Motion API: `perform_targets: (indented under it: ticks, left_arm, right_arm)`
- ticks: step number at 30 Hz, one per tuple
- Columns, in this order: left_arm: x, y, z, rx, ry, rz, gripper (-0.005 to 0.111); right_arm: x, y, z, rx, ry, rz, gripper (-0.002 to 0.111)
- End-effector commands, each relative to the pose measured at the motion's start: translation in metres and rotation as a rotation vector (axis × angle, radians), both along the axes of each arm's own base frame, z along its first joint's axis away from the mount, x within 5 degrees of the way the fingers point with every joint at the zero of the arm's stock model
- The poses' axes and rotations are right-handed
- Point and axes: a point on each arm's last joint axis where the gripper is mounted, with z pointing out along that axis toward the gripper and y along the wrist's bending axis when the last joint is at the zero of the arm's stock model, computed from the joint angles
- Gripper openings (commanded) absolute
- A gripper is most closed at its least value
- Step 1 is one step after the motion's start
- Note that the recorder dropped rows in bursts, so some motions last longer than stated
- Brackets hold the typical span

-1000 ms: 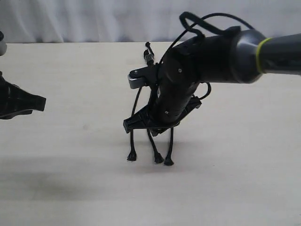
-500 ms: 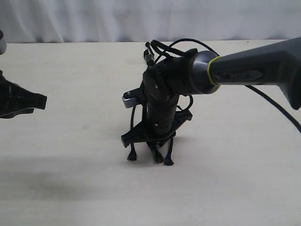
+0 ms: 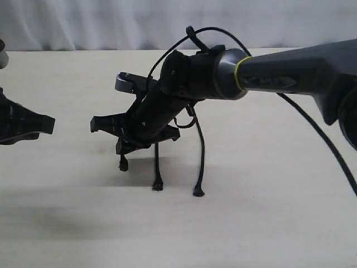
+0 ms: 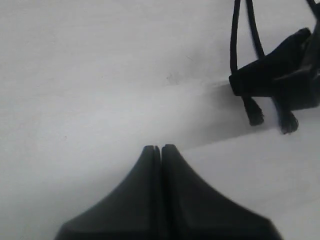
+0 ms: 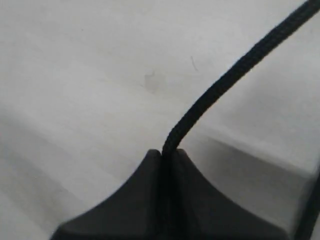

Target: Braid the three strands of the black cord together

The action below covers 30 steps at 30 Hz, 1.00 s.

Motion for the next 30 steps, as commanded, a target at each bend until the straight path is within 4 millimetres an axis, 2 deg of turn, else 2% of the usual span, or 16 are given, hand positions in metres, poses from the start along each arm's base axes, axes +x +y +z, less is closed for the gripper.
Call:
perform_targets:
  ticks: [1,2,5,7,11,16,20,26,30]
  left_arm:
    - [0.001,-0.002,0.0,-0.015,-0.008,0.005,0.0]
    - [0.001,-0.002,0.0,-0.015,-0.008,0.005,0.0]
    - [0.001,-0.002,0.0,-0.015,-0.008,0.005,0.0]
    - [0.001,-0.002,0.0,-0.015,-0.01,0.005,0.0]
    - [0.001,-0.002,0.0,-0.016,-0.01,0.006,0.0]
    - [0.001,-0.002,0.0,-0.017,-0.012,0.006,0.0]
    - [0.001,-0.002,0.0,-0.017,-0.012,0.006,0.0]
    - [0.001,-0.002,0.0,-0.017,-0.012,0.006,0.0]
    - [0.001,-0.002,0.0,-0.017,-0.012,0.006,0.0]
  right_arm:
    - [-0.003,-0.003,0.008,-0.007,0.009,0.033,0.035]
    - [-0.005,-0.008,0.019,-0.049,-0.031,0.087,0.047]
    - [-0.007,-0.018,0.033,-0.167,-0.098,0.138,0.049]
    - [-0.006,-0.023,0.031,-0.282,-0.139,0.125,0.048]
    - [-0.014,-0.019,0.008,-0.501,-0.172,0.156,0.048]
    - [-0.024,-0.006,-0.007,-0.565,-0.195,0.187,0.048]
    - [-0.024,-0.007,-0.016,-0.609,-0.183,0.183,0.048]
    - [-0.025,-0.007,-0.023,-0.62,-0.168,0.188,0.03]
    - [-0.025,-0.007,-0.026,-0.623,-0.164,0.189,0.027]
